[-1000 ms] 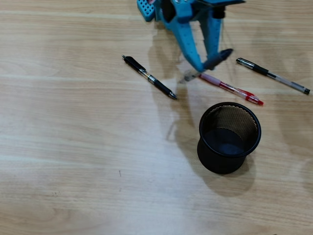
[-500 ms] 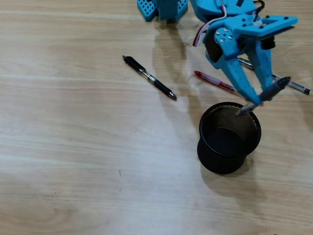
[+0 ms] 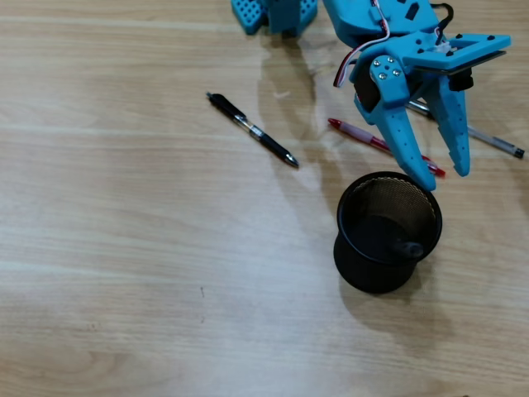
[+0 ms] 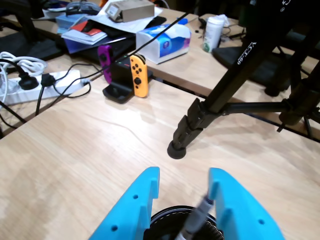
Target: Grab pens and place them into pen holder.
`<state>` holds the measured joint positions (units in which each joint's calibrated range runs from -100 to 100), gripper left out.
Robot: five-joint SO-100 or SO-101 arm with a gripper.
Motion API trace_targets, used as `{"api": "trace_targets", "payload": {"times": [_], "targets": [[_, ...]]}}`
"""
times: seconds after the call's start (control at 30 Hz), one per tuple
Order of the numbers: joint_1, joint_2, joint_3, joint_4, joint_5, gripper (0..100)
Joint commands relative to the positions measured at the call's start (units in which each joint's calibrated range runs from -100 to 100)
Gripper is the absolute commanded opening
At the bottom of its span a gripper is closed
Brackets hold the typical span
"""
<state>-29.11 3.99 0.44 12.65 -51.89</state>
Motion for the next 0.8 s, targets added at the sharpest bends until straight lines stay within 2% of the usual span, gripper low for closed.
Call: {"api": "trace_targets", "payload": {"times": [0.0,0.17,0.3,0.43,0.57,0.77], "targets": [[-0.2,-1.0,-1.0,-0.8,-0.2,8],[0.6,-3.8,2.9,-0.6,0.3,6],[2.5,-9.4,7.9,6.2,1.9,2],[5.5,-16.1,8.1,21.8,5.4,2],[9.5,-21.6,3.7,43.3,9.3,2],[18.2,-25.4,-7.3,74.2,20.9,2]]}}
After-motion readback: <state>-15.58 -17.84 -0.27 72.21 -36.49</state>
